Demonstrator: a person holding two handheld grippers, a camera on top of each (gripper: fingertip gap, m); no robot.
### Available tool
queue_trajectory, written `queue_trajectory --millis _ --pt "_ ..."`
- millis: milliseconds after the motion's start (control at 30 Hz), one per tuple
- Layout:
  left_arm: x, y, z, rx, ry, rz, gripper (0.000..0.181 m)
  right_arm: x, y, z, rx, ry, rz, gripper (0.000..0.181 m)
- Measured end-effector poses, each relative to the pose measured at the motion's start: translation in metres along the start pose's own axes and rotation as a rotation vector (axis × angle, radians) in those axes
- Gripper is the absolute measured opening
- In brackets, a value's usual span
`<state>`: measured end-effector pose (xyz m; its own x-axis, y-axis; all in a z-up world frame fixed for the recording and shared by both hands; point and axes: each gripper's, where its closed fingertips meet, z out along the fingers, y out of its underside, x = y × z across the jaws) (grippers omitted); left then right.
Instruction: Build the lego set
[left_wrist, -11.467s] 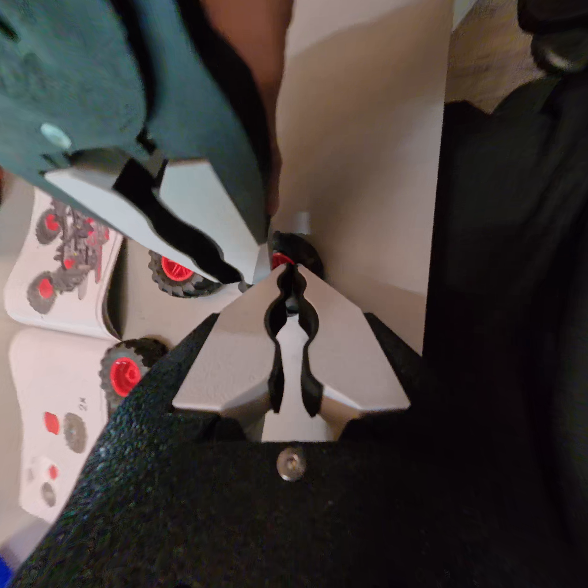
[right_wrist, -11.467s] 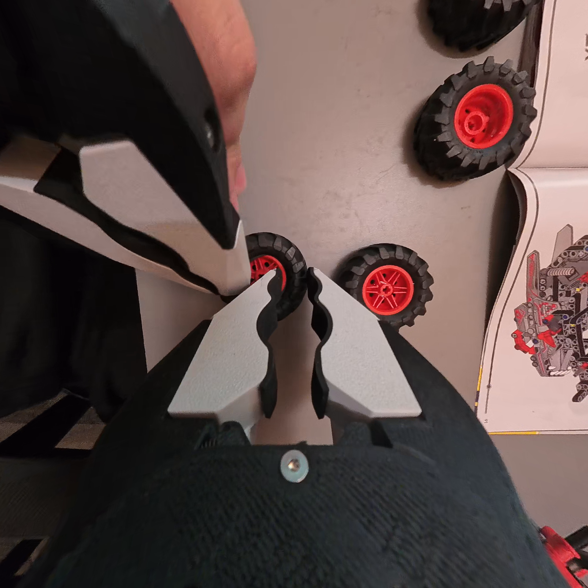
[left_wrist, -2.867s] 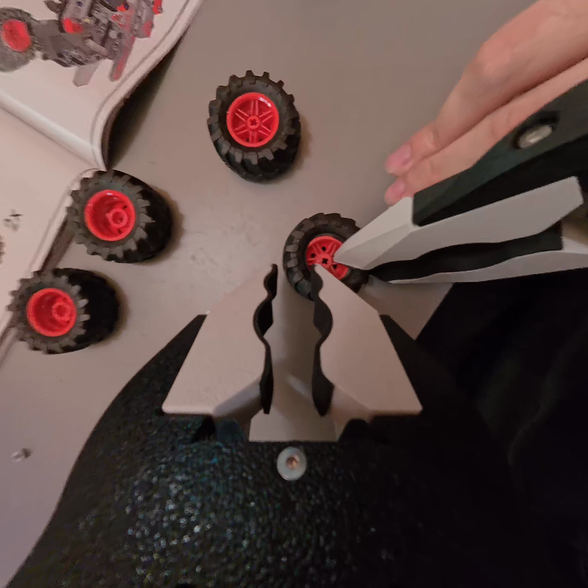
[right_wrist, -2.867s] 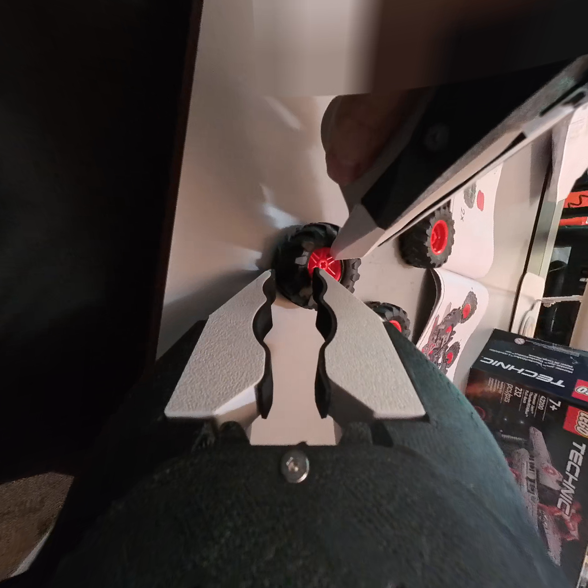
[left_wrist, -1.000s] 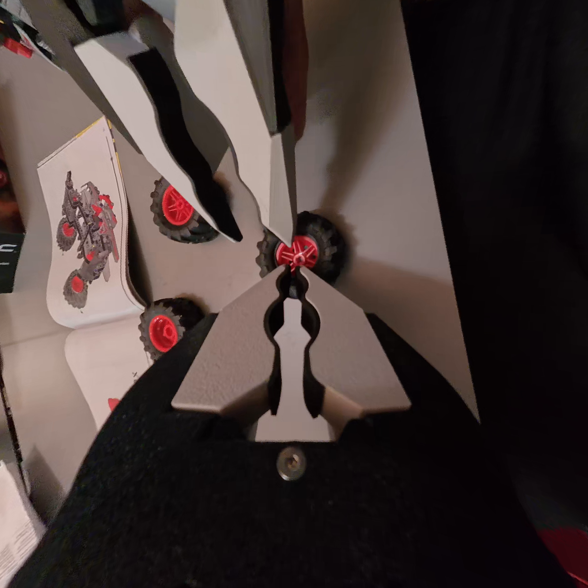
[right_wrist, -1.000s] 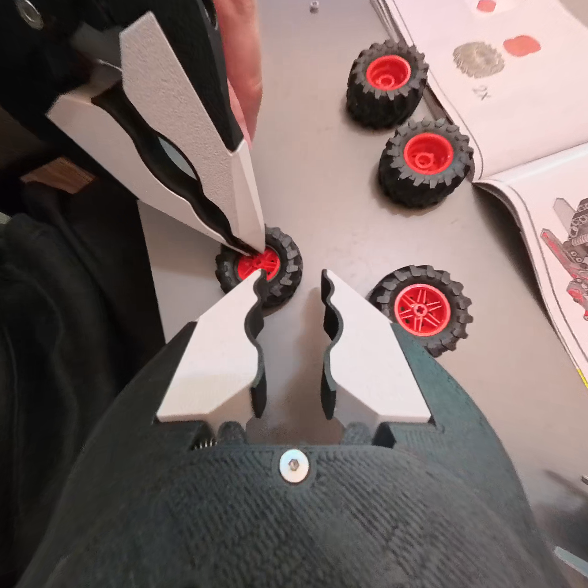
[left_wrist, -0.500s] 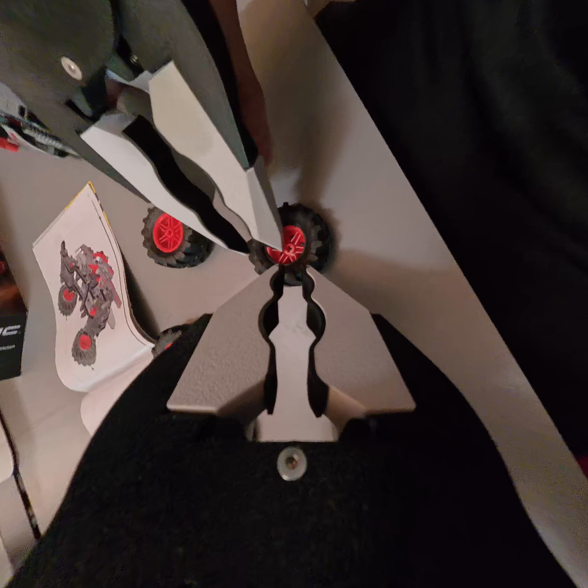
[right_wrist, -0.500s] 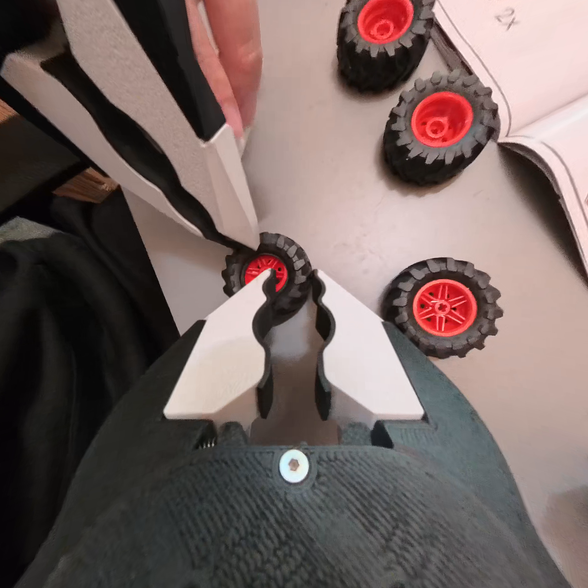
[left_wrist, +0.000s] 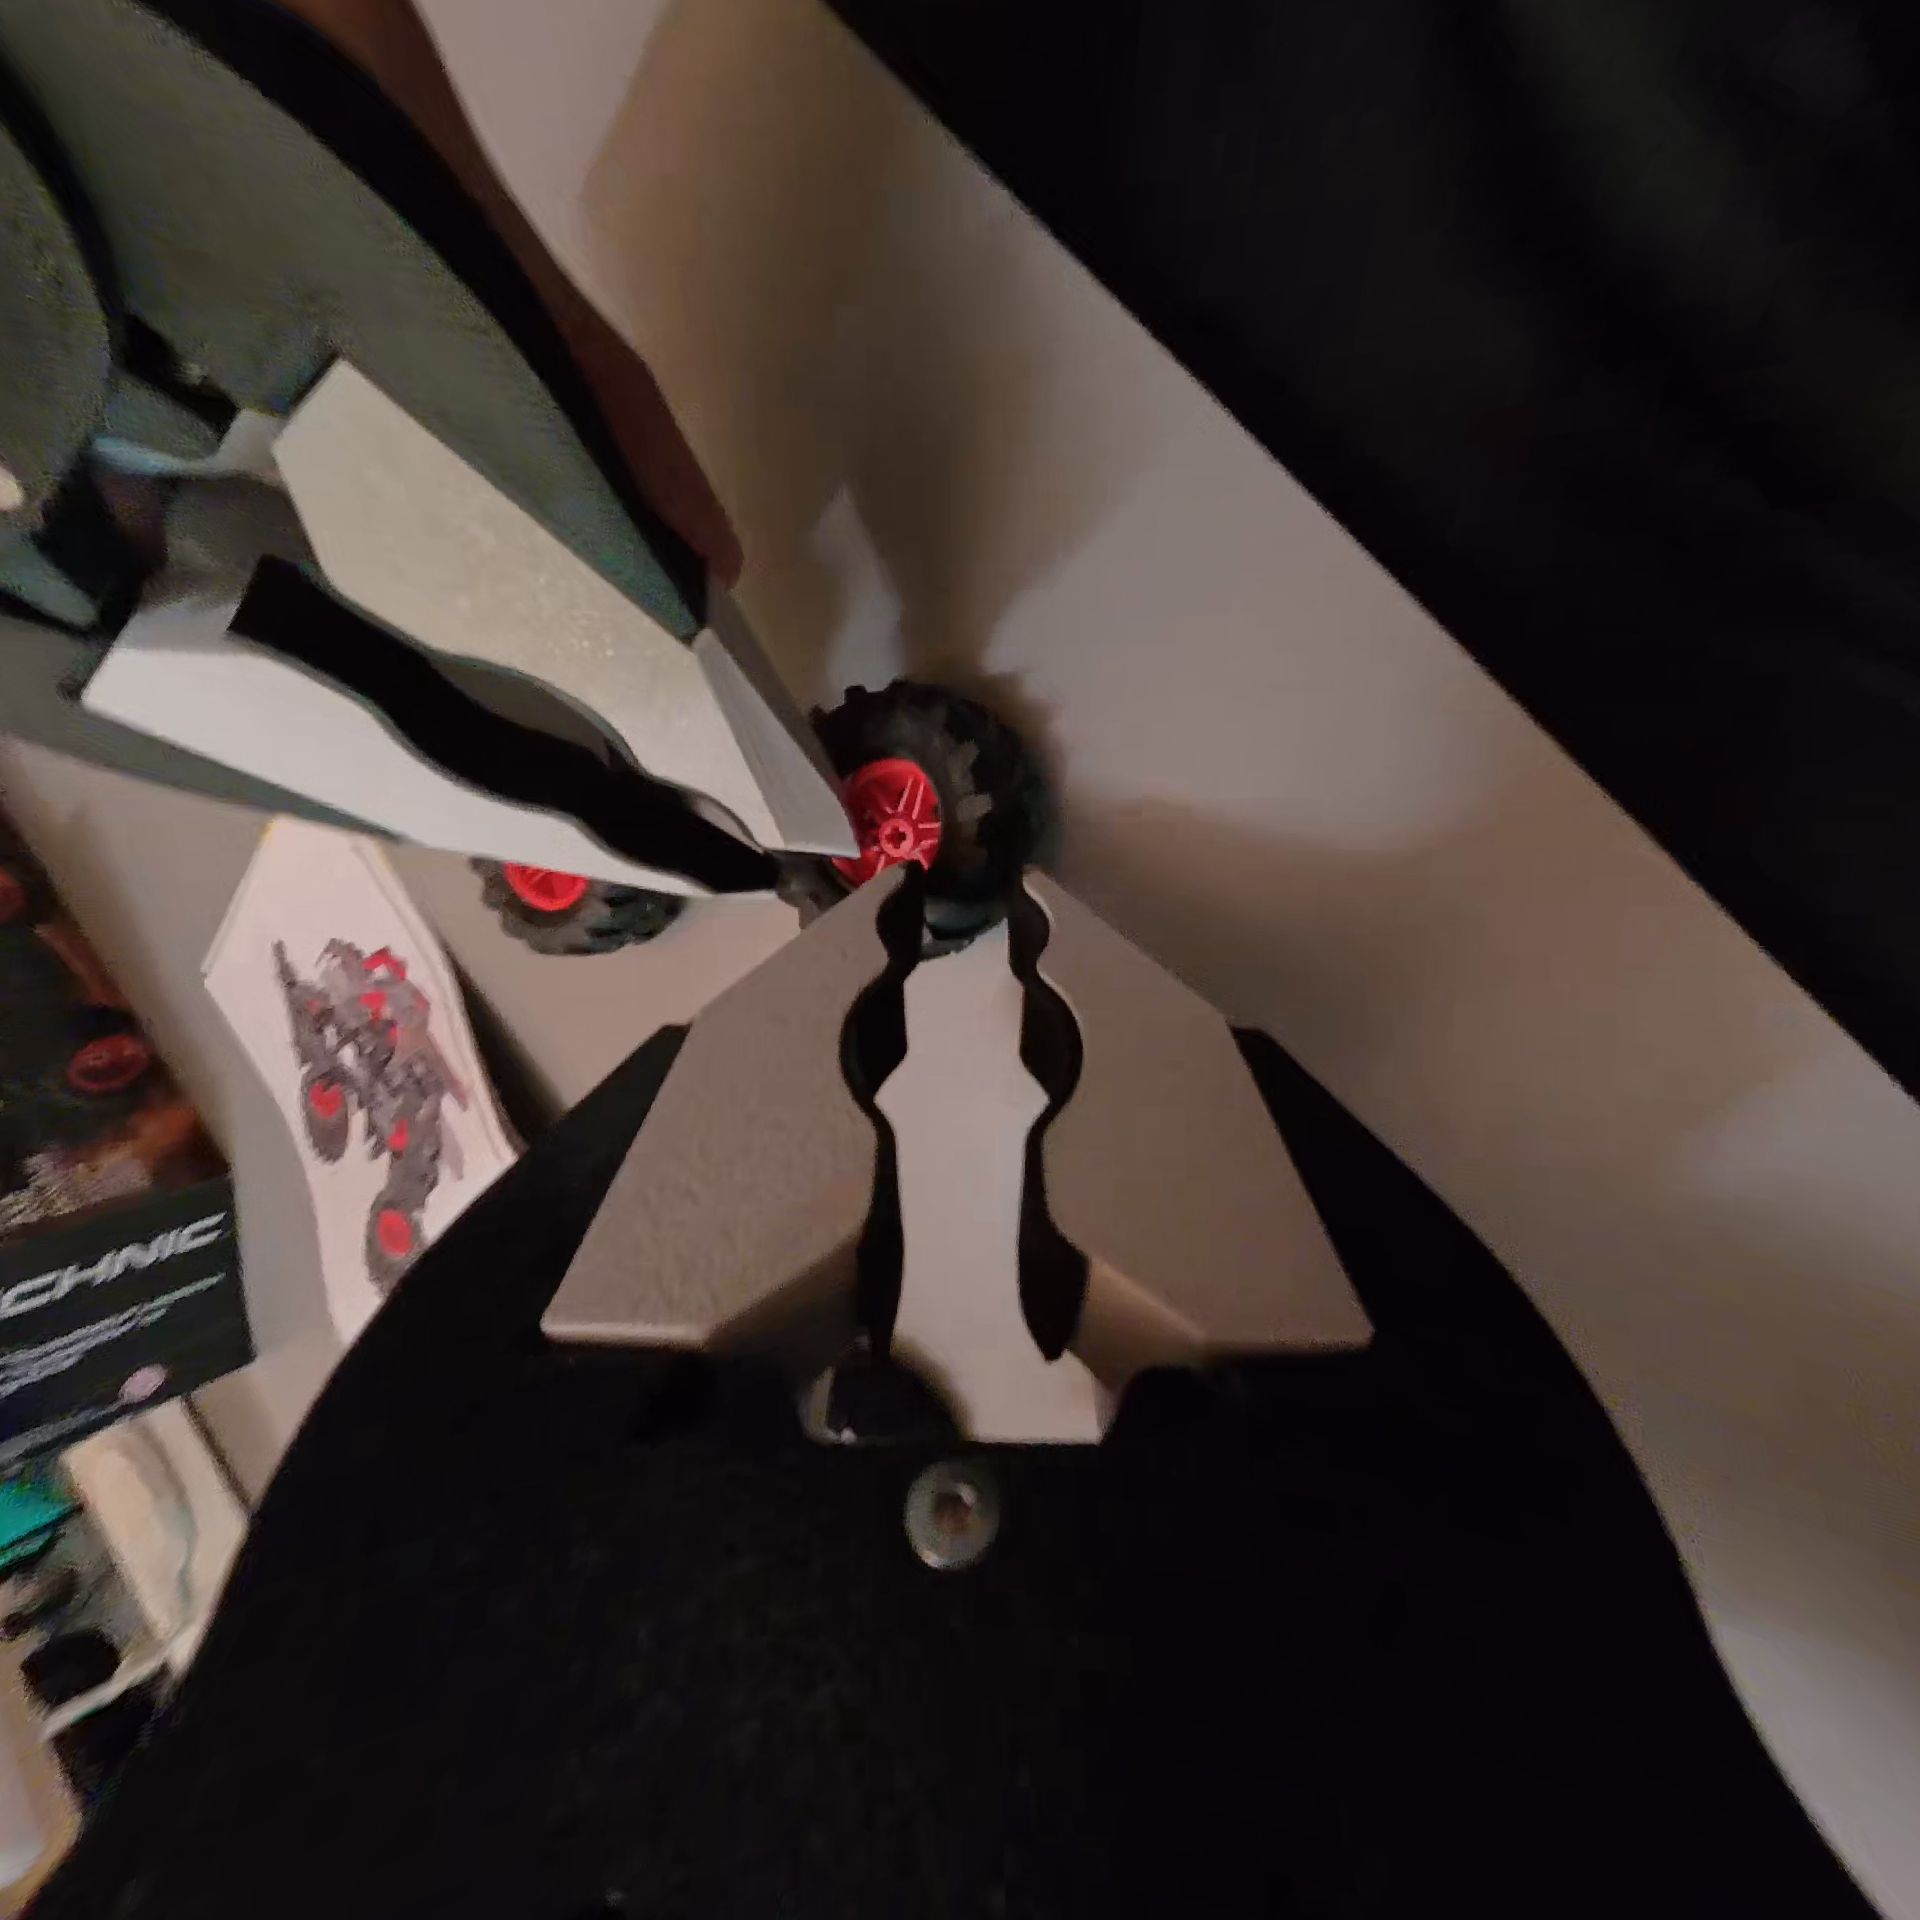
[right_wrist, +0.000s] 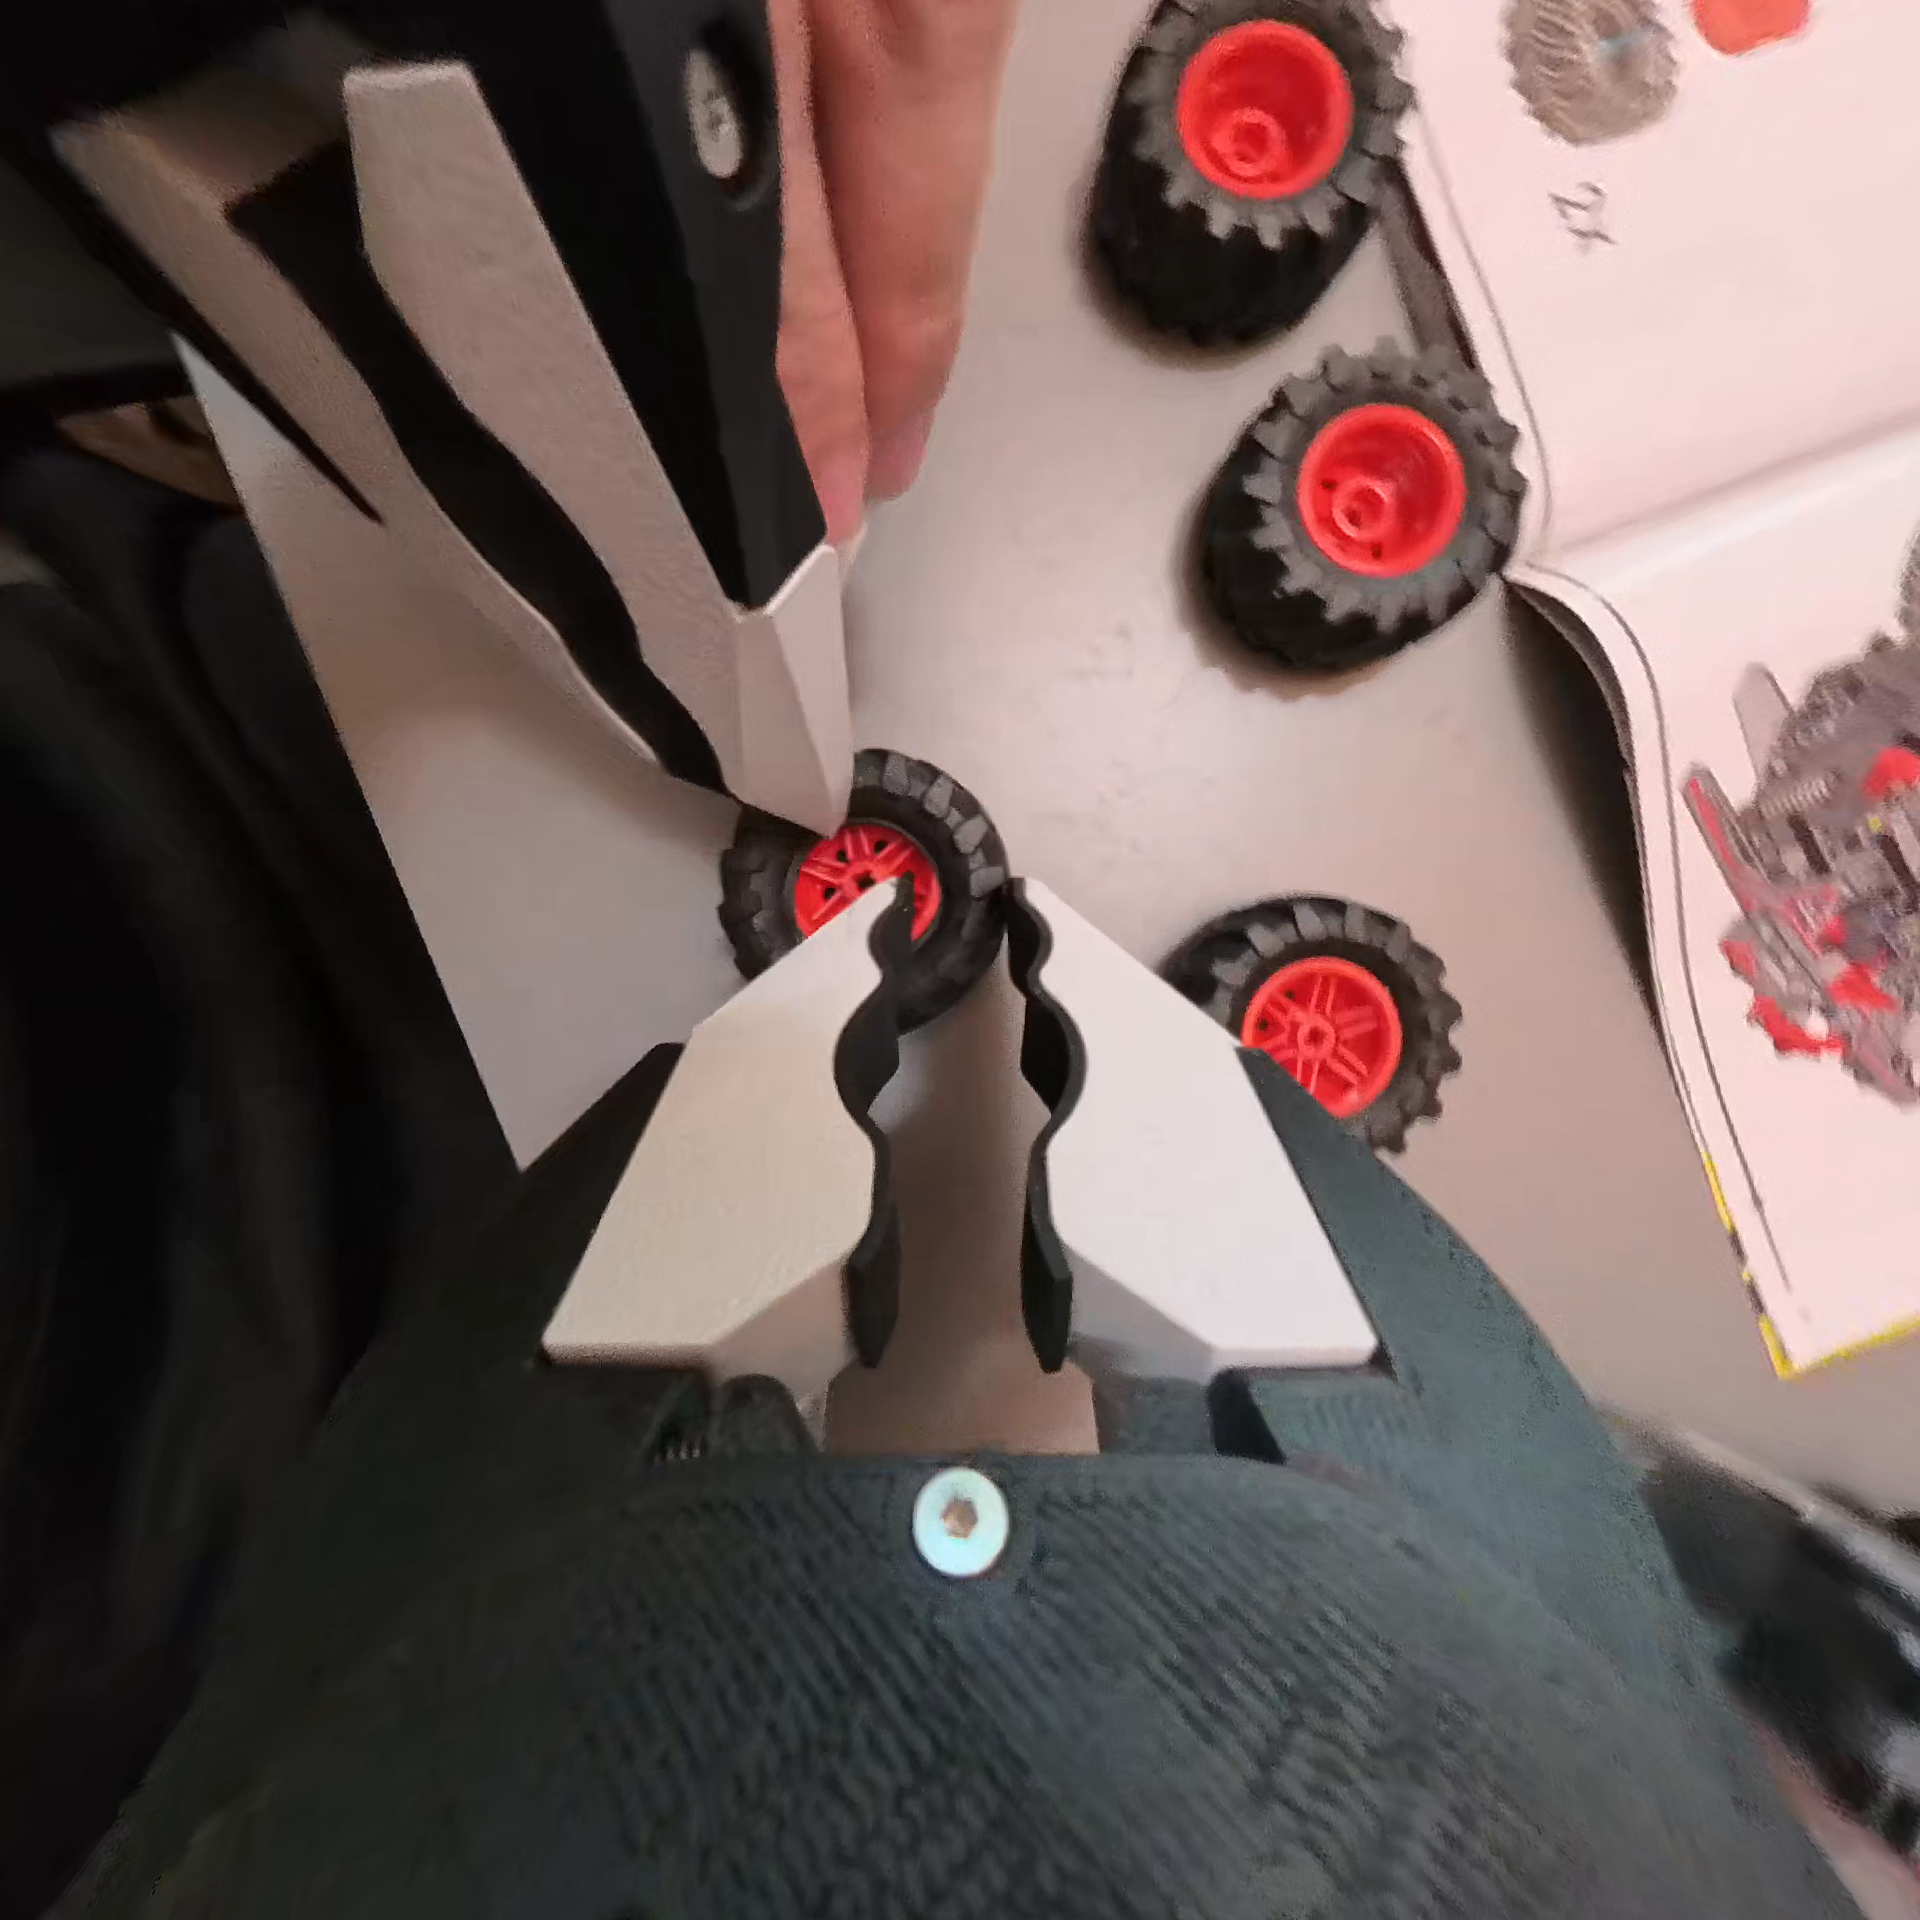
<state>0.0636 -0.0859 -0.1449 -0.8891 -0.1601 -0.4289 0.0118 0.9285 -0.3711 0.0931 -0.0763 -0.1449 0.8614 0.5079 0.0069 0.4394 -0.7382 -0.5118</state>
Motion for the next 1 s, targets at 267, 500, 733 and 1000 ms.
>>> queue_trajectory --millis 267,500,733,1000 --pt "-0.007 -0.025 0.01 0.013 -0.146 -0.283 0.003 0.007 0.019 -0.013 -0.019 0.102 0.195 0.031" --pt "0.006 -0.029 0.018 -0.062 -0.182 -0.296 0.0 0.008 0.026 -0.014 0.066 0.035 0.239 0.028" --pt "-0.013 -0.025 -0.006 0.028 -0.215 -0.335 0.012 0.02 0.021 -0.024 0.084 0.078 0.2 0.021" --pt "-0.007 -0.023 0.01 0.064 -0.15 -0.267 0.013 0.013 0.016 -0.01 0.07 -0.013 0.187 0.013"
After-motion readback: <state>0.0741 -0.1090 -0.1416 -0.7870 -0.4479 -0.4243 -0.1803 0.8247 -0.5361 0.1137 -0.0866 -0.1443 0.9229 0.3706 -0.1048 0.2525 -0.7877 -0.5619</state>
